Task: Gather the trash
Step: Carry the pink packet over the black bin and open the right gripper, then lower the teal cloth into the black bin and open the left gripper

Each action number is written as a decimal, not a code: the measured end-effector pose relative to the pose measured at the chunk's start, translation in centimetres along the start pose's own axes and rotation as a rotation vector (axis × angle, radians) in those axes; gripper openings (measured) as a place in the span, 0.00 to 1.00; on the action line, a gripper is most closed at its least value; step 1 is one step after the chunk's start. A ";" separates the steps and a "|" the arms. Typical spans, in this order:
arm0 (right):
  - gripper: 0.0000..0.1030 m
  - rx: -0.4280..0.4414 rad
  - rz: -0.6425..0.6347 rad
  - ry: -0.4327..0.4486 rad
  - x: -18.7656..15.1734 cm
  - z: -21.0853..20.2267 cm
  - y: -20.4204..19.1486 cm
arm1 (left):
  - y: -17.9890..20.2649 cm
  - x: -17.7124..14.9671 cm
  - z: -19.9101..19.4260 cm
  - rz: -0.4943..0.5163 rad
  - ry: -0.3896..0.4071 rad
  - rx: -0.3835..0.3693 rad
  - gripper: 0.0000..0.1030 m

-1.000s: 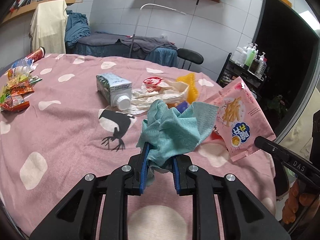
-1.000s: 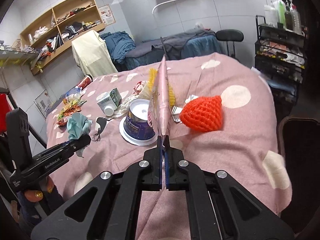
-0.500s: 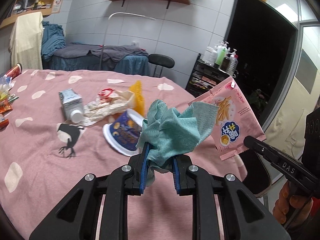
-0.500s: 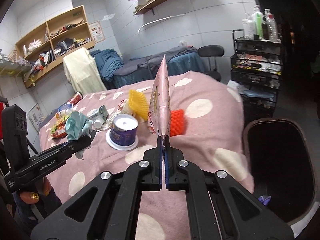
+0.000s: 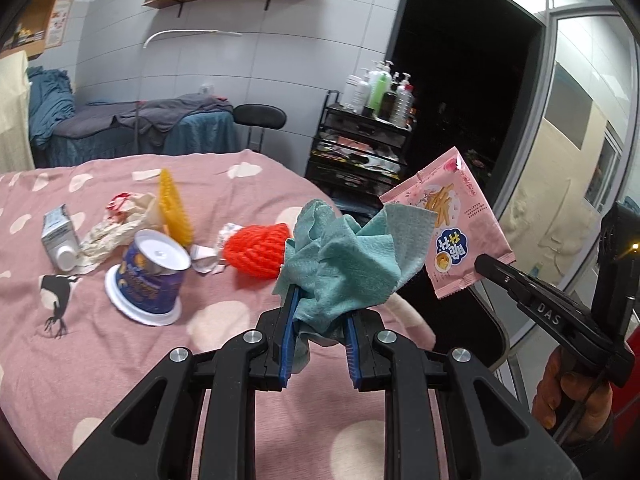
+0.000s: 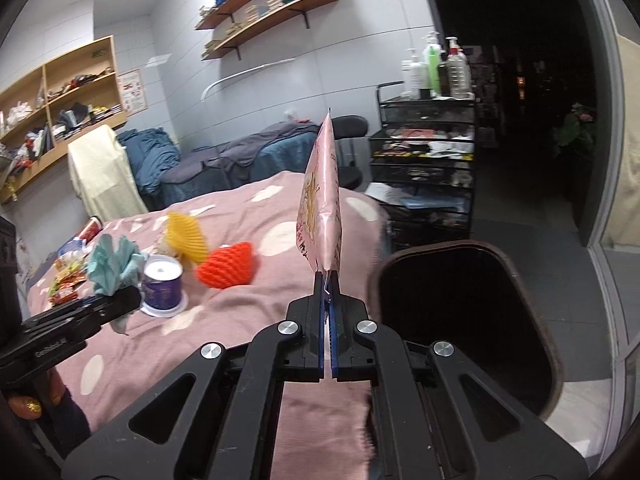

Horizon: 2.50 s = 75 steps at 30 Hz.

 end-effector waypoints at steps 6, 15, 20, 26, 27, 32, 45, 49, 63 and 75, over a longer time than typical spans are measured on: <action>0.03 -0.111 0.082 -0.020 -1.0 0.6 4.5 | 2.2 0.1 1.2 0.042 -0.023 -0.032 0.20; 0.03 -0.234 0.154 -0.094 -3.3 3.0 9.5 | 4.6 -0.2 2.5 0.089 -0.059 -0.061 0.20; 0.03 -0.267 0.165 -0.137 -4.3 4.5 10.8 | 5.6 -0.4 3.4 0.105 -0.078 -0.074 0.20; 0.05 -0.274 0.181 -0.184 -5.4 6.2 11.5 | 6.5 -0.6 4.1 0.120 -0.095 -0.085 0.20; 0.10 -0.271 0.185 -0.186 -5.6 6.2 11.5 | 6.6 -0.7 4.2 0.122 -0.098 -0.086 0.20; 0.64 -0.258 0.222 -0.146 -5.9 5.8 11.6 | 7.2 -0.8 4.6 0.131 -0.108 -0.091 0.20; 0.77 -0.299 0.262 -0.067 -5.0 3.3 12.2 | 10.9 -0.3 6.2 0.186 -0.142 -0.151 0.20; 0.81 -0.334 0.285 -0.034 -4.8 2.3 12.8 | 12.3 -0.4 7.2 0.204 -0.173 -0.177 0.20; 0.89 -0.419 0.384 0.009 -5.0 0.1 15.9 | 16.0 -0.3 11.3 0.237 -0.286 -0.231 0.20; 0.92 -0.474 0.449 -0.002 -5.5 -0.4 18.1 | 16.6 -0.5 14.0 0.259 -0.336 -0.167 0.57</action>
Point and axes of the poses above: each gripper's, at about its wrist camera, not at the fingertips, and z roughly the way its jaws point, y to its right, x to its top, the point moved 9 cm from there along z, roughly the way its jaws point, and after that the axes turned 14 degrees about -y, right-handed, at the moved point
